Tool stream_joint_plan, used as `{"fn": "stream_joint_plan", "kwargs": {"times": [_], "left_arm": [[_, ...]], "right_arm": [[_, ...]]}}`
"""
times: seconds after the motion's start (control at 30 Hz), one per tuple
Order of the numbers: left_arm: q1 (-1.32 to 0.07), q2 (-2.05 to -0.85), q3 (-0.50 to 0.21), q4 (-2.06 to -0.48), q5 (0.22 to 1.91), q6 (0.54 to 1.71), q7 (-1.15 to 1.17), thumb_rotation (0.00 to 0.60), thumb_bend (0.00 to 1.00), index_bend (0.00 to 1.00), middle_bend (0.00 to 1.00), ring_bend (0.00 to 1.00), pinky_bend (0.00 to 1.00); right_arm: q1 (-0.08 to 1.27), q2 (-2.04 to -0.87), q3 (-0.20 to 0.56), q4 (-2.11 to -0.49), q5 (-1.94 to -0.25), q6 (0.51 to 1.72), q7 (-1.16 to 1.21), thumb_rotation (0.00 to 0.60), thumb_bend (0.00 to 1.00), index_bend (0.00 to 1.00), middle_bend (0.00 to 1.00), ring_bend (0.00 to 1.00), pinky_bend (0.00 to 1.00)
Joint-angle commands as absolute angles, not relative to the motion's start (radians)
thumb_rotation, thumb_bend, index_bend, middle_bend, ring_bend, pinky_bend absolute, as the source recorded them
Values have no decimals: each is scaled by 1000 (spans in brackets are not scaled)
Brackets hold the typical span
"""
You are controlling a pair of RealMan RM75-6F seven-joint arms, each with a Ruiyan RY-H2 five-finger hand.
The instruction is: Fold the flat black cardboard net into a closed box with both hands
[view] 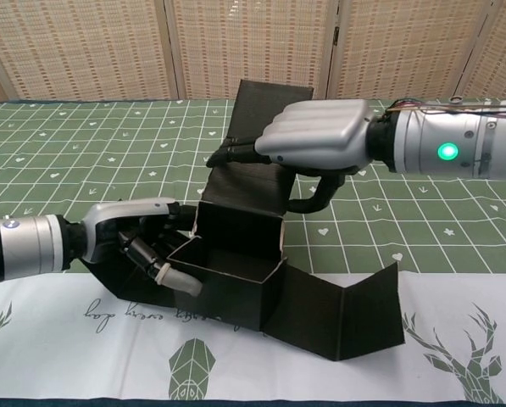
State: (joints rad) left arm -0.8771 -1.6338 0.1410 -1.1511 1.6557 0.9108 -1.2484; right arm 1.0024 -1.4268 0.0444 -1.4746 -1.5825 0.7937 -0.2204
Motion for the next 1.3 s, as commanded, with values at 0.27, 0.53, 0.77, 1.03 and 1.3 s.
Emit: {"fn": "stream_joint_plan", "kwargs": {"times": [0.27, 0.53, 0.77, 1.03, 1.3], "left_arm": [[-862, -1586, 121, -1192, 1625, 928, -1253, 600, 74, 230, 213, 514, 796], [-850, -1510, 125, -1243, 1624, 942, -1344, 600, 73, 231, 214, 515, 802], [-850, -1431, 125, -1270, 1637, 972, -1487, 600, 74, 232, 214, 515, 803], [-872, -1349, 120, -1288, 1656, 983, -1686, 600, 73, 231, 214, 517, 802], [-908, -1295, 121, -1294, 1681, 979, -1827, 600, 74, 225, 215, 520, 803]], "right_arm": [[953, -1368, 44, -1561, -1612, 895, -36, 600, 355, 0, 16, 734, 1000], [865, -1326, 59, -1561, -1620, 1059, 61, 600, 354, 0, 23, 734, 1000], [774, -1311, 53, -1541, -1604, 1169, 114, 600, 355, 0, 44, 733, 1000], [703, -1340, 46, -1500, -1595, 1235, 178, 600, 354, 0, 55, 733, 1000], [678, -1456, 80, -1435, -1587, 1281, 141, 600, 280, 0, 45, 734, 1000]]}}
